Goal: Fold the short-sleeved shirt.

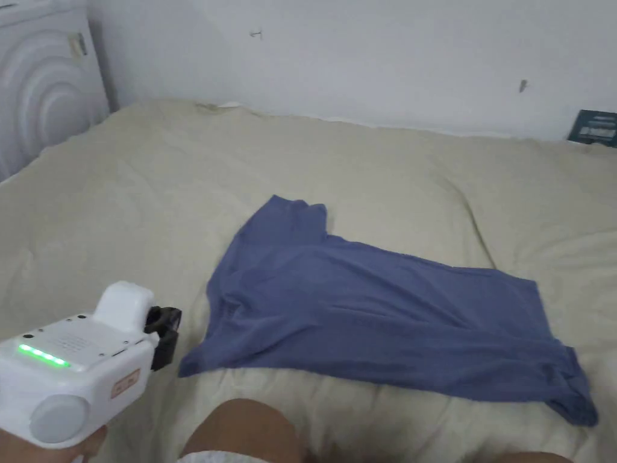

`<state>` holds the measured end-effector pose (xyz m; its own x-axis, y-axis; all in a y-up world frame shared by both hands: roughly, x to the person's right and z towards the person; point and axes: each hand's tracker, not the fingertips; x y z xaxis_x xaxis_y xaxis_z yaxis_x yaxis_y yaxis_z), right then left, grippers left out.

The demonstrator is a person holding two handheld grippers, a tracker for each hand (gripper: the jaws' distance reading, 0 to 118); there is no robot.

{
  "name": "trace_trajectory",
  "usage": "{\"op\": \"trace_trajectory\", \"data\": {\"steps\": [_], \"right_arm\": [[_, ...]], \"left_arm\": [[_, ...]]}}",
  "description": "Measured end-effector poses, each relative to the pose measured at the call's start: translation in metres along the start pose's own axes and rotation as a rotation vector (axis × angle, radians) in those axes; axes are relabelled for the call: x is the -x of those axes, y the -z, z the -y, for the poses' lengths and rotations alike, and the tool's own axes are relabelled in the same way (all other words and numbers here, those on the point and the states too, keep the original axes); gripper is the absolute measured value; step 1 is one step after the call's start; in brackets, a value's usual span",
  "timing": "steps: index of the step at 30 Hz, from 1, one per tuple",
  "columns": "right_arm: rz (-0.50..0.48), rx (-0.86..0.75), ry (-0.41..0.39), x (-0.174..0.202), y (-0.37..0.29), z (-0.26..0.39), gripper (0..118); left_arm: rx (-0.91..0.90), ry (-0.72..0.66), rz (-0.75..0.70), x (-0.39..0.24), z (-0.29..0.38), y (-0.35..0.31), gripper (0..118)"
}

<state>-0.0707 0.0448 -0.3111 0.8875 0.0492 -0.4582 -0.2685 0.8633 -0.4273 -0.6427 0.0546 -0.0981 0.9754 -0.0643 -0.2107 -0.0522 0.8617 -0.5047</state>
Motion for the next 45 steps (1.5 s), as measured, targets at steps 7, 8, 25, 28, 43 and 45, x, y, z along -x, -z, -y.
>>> {"op": "trace_trajectory", "data": {"steps": [7,8,25,28,43,45], "right_arm": [[-0.061,-0.010,0.020,-0.012,0.051,-0.034,0],[-0.072,-0.002,0.020,-0.013,0.062,-0.040,0],[-0.206,0.292,-0.120,-0.070,0.297,-0.109,83],[-0.200,0.312,-0.142,-0.064,0.314,-0.114,83],[-0.184,0.314,-0.276,-0.047,0.320,-0.097,11],[-0.203,0.298,-0.317,-0.038,0.313,-0.096,11]], "left_arm": [[-0.010,0.004,0.101,-0.026,-0.028,0.061,0],[0.011,0.106,0.071,-0.032,-0.031,0.068,0],[0.066,0.026,0.002,0.025,-0.072,0.155,0],[0.074,0.007,0.011,0.029,-0.077,0.172,0],[0.089,0.002,0.057,0.020,-0.091,0.228,0],[0.091,-0.007,0.063,0.020,-0.093,0.230,0]]}}
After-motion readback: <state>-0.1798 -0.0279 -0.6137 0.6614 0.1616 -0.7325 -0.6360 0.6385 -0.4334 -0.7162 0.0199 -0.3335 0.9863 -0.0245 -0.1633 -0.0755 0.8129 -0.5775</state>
